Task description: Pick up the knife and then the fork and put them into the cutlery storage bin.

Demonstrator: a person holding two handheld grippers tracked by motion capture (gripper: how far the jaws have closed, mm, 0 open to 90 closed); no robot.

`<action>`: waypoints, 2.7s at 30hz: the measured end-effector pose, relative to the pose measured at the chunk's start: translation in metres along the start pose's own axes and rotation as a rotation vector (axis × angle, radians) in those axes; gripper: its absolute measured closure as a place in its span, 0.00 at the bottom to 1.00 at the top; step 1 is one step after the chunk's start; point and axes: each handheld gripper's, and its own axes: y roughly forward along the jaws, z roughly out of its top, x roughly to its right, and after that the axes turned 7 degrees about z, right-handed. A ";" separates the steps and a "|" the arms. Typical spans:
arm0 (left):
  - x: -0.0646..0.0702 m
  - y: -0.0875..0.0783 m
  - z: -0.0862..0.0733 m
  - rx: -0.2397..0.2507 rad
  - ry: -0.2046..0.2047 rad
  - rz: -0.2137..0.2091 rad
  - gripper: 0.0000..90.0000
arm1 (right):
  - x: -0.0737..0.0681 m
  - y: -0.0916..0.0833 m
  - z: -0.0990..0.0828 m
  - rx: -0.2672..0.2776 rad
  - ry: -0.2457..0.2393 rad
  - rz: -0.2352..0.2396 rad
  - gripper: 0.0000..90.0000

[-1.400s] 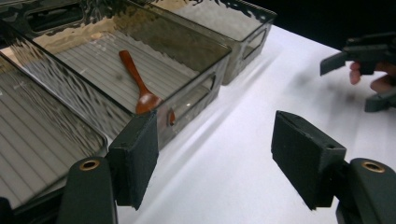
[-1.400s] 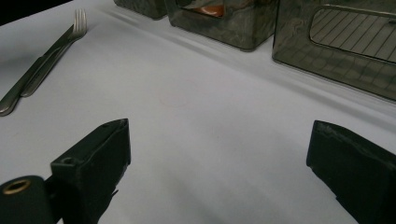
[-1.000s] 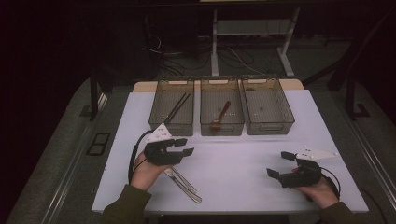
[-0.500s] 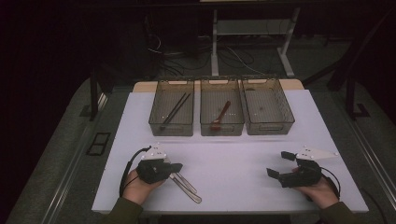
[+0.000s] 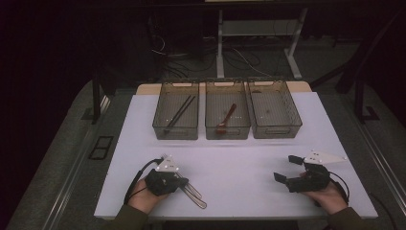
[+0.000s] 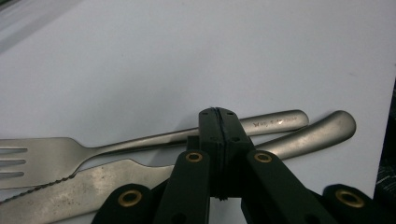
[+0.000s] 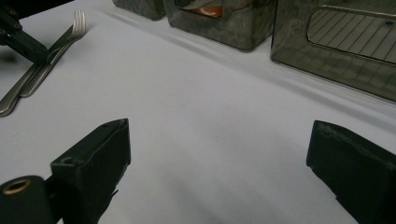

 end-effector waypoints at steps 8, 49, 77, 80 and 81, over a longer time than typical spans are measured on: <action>-0.002 0.003 0.001 0.017 -0.011 -0.005 0.98 | 0.000 0.000 0.000 -0.001 0.000 -0.001 0.06; 0.005 0.046 0.045 0.037 0.071 -0.041 0.98 | 0.001 0.000 0.000 -0.003 0.004 -0.009 0.06; -0.019 0.065 0.078 0.062 0.024 -0.023 0.94 | 0.001 0.000 0.000 0.002 0.002 -0.005 0.06; -0.027 0.051 0.077 0.082 0.015 -0.015 0.85 | 0.001 0.000 0.000 0.000 0.003 -0.004 0.06; -0.030 0.046 0.075 0.088 0.006 -0.016 0.82 | 0.001 -0.001 0.000 0.000 0.003 -0.003 0.06</action>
